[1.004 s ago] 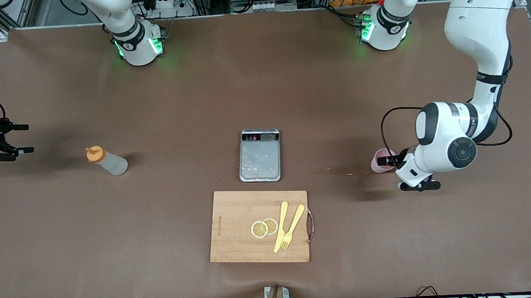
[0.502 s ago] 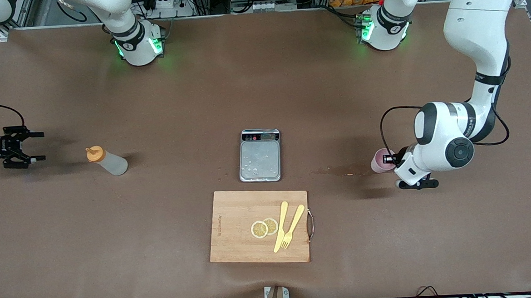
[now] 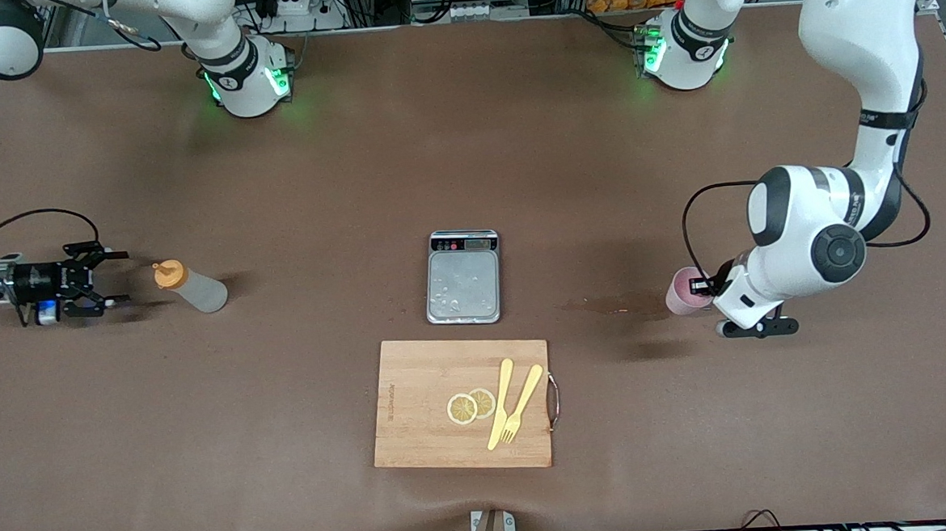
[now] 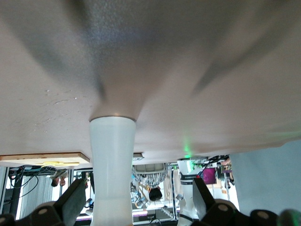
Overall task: Add sauce to pink cup with both arms
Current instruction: 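Carry the pink cup onto the scale while the right gripper reaches the bottle, then release the cup on the scale while the right gripper lifts the bottle, then raise the left gripper away while the right gripper brings the bottle over, then tilt the white bottle over the pink cup with the right gripper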
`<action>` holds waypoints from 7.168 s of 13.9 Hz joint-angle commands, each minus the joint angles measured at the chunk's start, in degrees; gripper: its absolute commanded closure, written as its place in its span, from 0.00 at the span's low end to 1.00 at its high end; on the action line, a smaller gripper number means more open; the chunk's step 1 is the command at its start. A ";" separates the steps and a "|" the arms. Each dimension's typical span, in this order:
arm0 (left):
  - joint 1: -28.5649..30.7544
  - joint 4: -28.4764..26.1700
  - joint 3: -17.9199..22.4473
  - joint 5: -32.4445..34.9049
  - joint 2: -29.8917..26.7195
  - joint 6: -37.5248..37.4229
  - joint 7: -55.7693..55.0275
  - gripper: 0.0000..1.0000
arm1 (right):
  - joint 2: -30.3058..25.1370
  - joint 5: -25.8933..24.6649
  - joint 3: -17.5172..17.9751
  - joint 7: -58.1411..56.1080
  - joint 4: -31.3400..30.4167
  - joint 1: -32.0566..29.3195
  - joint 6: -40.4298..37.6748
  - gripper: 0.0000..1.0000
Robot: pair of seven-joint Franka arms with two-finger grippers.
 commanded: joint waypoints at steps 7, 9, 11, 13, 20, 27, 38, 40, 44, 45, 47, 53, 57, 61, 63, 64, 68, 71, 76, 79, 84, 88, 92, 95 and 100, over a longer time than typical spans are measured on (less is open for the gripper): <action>-1.87 6.43 -8.03 -0.70 -2.56 -6.25 -24.62 1.00 | 3.76 7.04 0.01 3.96 0.51 4.66 -0.54 0.00; -4.50 7.66 -9.53 -0.87 -1.95 -6.25 -32.25 1.00 | 4.02 7.39 0.01 4.06 0.42 5.98 -0.19 0.00; -8.10 10.55 -9.63 -1.92 -0.11 -6.69 -40.08 1.00 | 4.20 7.48 0.01 4.06 0.24 6.51 0.60 0.00; -12.05 12.76 -9.63 -4.03 2.26 -6.95 -45.80 1.00 | 4.20 7.83 0.01 4.06 -0.10 6.95 0.60 0.00; -23.92 25.85 -9.54 -6.94 15.18 -6.43 -62.34 1.00 | 4.20 9.41 0.01 4.06 -1.60 8.53 0.69 0.06; -28.59 27.62 -8.57 -6.76 20.20 4.19 -66.39 1.00 | 4.20 9.94 0.01 3.88 -1.69 10.20 0.69 0.36; -29.39 27.27 -8.31 0.44 20.03 5.00 -66.22 0.00 | 0.87 7.84 -0.34 7.04 -1.16 13.98 1.12 0.61; -29.39 27.27 -8.31 0.36 19.68 4.91 -66.31 0.00 | -0.97 6.52 -1.47 9.22 -1.07 16.70 2.00 0.61; -28.60 27.18 -8.31 0.36 18.27 4.48 -66.22 0.00 | -4.76 5.02 -1.74 15.73 -0.72 20.31 3.50 0.61; -28.51 27.27 -8.39 0.36 18.18 4.30 -66.31 0.00 | -5.46 5.02 -1.92 17.05 -0.72 21.27 3.67 0.61; -28.51 27.18 -8.39 0.36 17.40 1.94 -66.13 0.00 | -7.13 3.19 -2.88 19.25 -0.55 24.08 4.72 0.61; -25.79 27.09 -8.48 -0.08 11.43 -8.16 -63.69 0.00 | -12.67 -1.31 -3.24 31.63 -0.11 31.55 7.28 0.61; -20.79 26.92 -8.92 -0.35 5.02 -25.54 -50.97 0.00 | -14.25 -2.45 -3.06 43.05 1.30 37.35 9.47 0.62; -12.97 26.57 -9.01 -0.43 0.53 -37.33 -36.30 0.00 | -14.43 -2.63 -3.24 51.76 2.44 42.45 12.28 0.65; -7.97 26.56 -9.01 -0.43 -0.88 -41.92 -26.81 0.00 | -14.52 -5.77 -3.24 55.80 3.49 45.09 12.99 0.65; -5.85 26.48 -9.01 -0.43 -1.41 -42.80 -22.58 0.00 | -14.69 -8.23 -2.98 57.82 4.19 46.23 13.08 0.65; -0.31 25.34 -9.01 -0.35 -3.52 -43.78 -12.19 0.00 | -15.22 -12.72 -3.06 64.07 4.73 51.16 14.57 0.64; 1.28 23.41 -8.92 0.26 -6.07 -43.96 -8.66 0.00 | -15.14 -15.45 -3.06 71.01 6.57 55.20 14.40 0.64; 0.24 14.99 -3.85 3.87 -15.89 -38.62 -0.75 0.00 | -15.22 -24.22 -2.98 82.25 7.63 62.49 12.56 0.63; -0.21 9.43 -0.58 3.87 -22.33 -34.03 5.21 0.00 | -14.96 -27.93 -3.06 85.61 8.95 65.22 12.03 0.63; -1.88 9.60 -0.40 8.44 -26.72 -33.67 7.34 0.00 | -14.43 -34.51 -3.06 87.29 11.67 66.02 5.79 0.59; -1.79 10.48 -0.57 7.48 -27.43 -34.11 16.29 0.00 | -13.91 -41.89 -2.98 87.29 12.11 67.59 3.50 0.60; -1.44 11.09 -0.83 5.45 -27.52 -34.72 7.10 0.00 | -12.68 -42.35 -3.06 87.90 13.60 67.95 3.41 0.63; -0.82 12.50 -1.45 5.37 -27.52 -34.81 6.11 0.00 | -12.41 -42.18 -3.06 88.87 13.60 68.21 3.67 0.73; -0.56 12.68 -1.01 5.28 -28.31 -36.21 6.29 0.00 | -11.79 -42.27 -2.98 88.87 13.52 68.57 3.76 0.73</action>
